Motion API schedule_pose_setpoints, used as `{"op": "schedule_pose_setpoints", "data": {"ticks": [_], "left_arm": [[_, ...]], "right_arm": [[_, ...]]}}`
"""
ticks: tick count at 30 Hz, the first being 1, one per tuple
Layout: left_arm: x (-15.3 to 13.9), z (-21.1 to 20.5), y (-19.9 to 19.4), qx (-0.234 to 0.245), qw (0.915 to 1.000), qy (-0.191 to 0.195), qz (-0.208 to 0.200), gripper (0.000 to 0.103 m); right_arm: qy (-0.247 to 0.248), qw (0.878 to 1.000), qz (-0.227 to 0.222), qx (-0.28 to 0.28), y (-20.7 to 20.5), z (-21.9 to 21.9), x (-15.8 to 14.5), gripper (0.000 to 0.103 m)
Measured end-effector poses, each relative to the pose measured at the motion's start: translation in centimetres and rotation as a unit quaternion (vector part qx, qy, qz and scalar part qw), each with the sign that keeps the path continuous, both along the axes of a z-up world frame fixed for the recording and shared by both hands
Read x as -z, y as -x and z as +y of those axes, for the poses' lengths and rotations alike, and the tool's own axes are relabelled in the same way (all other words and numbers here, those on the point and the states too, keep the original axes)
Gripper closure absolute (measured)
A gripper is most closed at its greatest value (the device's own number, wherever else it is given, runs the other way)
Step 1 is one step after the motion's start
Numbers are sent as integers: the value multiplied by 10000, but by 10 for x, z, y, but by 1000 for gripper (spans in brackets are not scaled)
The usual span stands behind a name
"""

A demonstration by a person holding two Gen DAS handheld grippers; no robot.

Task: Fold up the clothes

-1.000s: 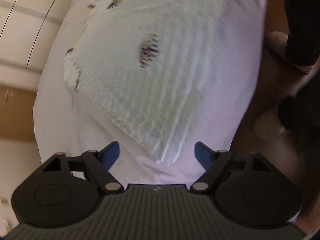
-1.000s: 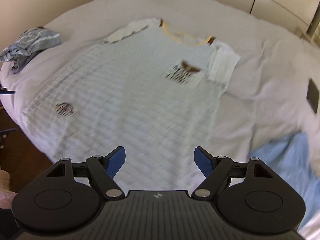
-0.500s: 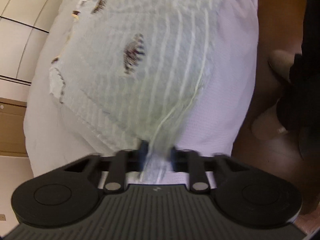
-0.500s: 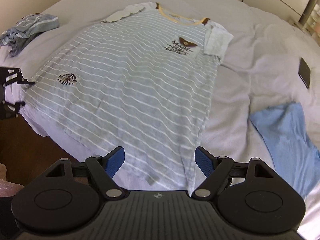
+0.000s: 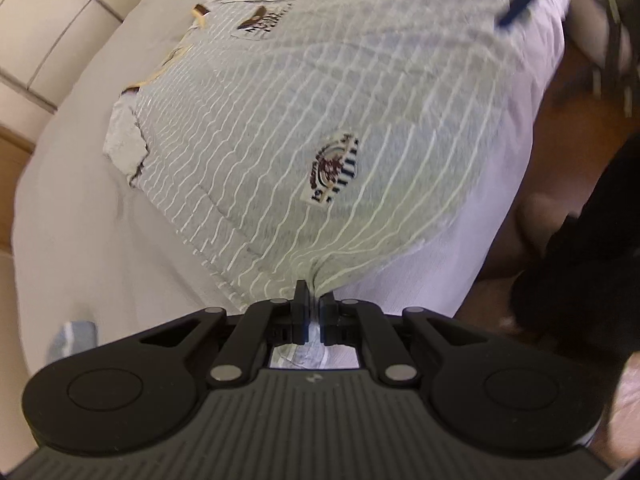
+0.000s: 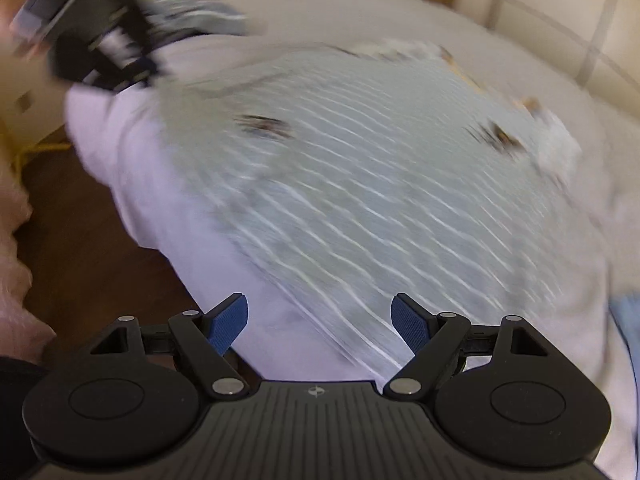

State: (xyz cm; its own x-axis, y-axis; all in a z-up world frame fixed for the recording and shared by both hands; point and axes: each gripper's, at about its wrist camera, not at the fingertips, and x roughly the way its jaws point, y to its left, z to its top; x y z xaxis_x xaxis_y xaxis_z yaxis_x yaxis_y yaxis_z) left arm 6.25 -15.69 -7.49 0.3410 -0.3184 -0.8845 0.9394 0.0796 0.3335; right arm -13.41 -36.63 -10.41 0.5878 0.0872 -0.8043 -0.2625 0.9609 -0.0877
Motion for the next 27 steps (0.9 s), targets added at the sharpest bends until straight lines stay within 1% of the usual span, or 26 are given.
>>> {"op": "schedule_pose_setpoints", "data": {"ticks": [3, 7, 9, 10, 11, 13, 16, 17, 19, 23, 27], "left_arm": [[-10, 2, -13, -321, 9986, 216, 361, 100], [-20, 8, -26, -558, 9953, 406, 682, 100], [-22, 10, -30, -556, 9949, 423, 728, 100], [-22, 11, -32, -551, 9948, 429, 746, 100], [-23, 12, -32, -527, 9949, 425, 745, 100], [-23, 13, -34, -495, 9950, 443, 747, 100], [-22, 15, -36, -513, 9948, 476, 734, 100], [-21, 16, -37, -513, 9949, 472, 726, 100], [-20, 17, -37, -500, 9953, 450, 702, 100], [-18, 17, -36, -451, 9962, 375, 639, 100], [-18, 15, -34, -440, 9969, 313, 566, 100]], "right_arm": [[209, 9975, -562, -374, -9, 36, 13, 23], [420, 9921, -1067, -506, -29, 75, 30, 23], [646, 9890, -1215, -534, -39, 89, 41, 29], [842, 9873, -1236, -542, -43, 93, 49, 36], [1041, 9858, -1216, -515, -44, 92, 55, 45], [1438, 9816, -1167, -457, -45, 89, 67, 57], [2016, 9709, -1235, -389, -29, 69, 71, 61], [2276, 9656, -1209, -350, -21, 61, 72, 65], [2615, 9590, -1064, -260, -10, 42, 74, 67], [3029, 9505, -686, -99, 10, 2, 75, 71], [3318, 9418, -508, -184, 22, -24, 73, 73]]}}
